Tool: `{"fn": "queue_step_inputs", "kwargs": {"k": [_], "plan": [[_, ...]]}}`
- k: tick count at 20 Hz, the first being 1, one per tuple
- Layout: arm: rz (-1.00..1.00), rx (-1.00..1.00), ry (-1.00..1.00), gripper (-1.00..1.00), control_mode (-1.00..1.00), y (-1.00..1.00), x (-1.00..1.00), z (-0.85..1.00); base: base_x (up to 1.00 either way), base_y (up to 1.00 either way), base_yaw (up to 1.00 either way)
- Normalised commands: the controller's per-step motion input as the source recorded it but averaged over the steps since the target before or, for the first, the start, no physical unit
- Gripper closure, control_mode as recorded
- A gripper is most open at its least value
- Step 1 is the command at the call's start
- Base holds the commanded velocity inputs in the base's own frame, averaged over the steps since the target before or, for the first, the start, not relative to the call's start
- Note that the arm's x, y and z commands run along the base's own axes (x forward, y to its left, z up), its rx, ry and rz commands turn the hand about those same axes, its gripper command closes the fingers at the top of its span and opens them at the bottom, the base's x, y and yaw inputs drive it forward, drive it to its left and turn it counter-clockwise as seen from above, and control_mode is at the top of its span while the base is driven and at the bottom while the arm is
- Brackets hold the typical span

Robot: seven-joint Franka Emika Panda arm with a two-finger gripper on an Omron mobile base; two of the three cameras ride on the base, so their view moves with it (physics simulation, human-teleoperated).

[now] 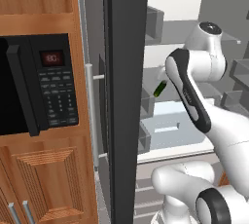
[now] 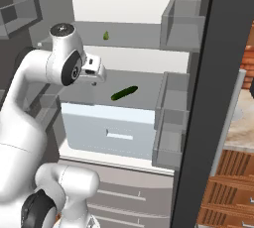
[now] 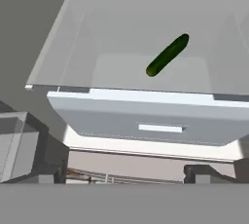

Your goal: Place the cold items (lemon wedge and cucumber) from the fridge in one tupperware on the dining counter. Place the warm items (hot dog and kebab skewer) in the stove area in another tupperware.

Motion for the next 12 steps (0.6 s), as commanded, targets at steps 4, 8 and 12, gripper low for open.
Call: {"fn": "queue_step_inputs", "kwargs": {"k": [4, 8, 12], "plan": [[0.0, 0.0, -0.13, -1.0, -1.0, 0.0, -0.16, 0.72, 0.0, 0.0, 0.0], [-0.05, 0.0, -0.05, -1.0, -1.0, -0.12, -0.06, 0.68, 0.0, 0.0, 0.0], [-0.06, 0.01, 0.01, -1.0, -1.0, -0.18, 0.18, 0.54, 0.0, 0.0, 0.0]]}}
